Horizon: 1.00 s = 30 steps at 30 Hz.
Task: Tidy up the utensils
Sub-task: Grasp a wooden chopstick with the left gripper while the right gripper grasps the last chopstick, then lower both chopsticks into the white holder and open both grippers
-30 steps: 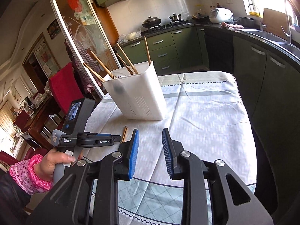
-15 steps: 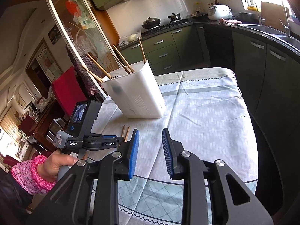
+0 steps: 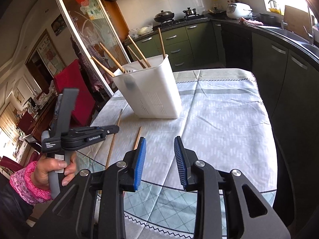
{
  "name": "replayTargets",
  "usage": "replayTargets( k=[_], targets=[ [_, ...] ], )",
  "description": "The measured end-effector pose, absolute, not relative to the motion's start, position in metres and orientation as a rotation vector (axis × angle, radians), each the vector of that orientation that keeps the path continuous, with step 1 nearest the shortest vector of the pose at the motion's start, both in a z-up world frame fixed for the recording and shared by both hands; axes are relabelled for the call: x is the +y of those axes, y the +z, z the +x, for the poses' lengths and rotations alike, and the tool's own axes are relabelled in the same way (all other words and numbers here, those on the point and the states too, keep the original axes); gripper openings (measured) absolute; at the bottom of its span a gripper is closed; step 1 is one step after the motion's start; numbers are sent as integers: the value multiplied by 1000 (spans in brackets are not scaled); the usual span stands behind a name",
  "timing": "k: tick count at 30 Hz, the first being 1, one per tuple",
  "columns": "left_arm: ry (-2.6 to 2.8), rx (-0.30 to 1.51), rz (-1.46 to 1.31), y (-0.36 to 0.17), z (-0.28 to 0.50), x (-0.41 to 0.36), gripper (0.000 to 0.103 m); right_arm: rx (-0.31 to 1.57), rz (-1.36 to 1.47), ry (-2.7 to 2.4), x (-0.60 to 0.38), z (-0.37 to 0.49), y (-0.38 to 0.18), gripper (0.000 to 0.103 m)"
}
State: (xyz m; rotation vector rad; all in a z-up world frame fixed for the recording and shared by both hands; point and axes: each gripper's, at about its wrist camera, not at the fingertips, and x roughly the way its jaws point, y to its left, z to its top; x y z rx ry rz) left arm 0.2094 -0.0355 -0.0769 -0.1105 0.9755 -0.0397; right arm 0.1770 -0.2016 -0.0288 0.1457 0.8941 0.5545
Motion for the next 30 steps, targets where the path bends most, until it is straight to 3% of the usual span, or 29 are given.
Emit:
replayTargets(
  k=[11,26,29,30],
  targets=[
    [-86,671,-76,-23,126,-16,5,1120,-31,543,-113,228,-92,35],
    [-97,559,-69,-17,90,14,5,1201,-212,511,-8,262,-144,36],
    [-102,557,-72,-18,91,16,5,1187,-268,474,2,262,-146,32],
    [-103,556,-73,-18,91,16,5,1184,-273,482,3,258,-144,25]
  ],
)
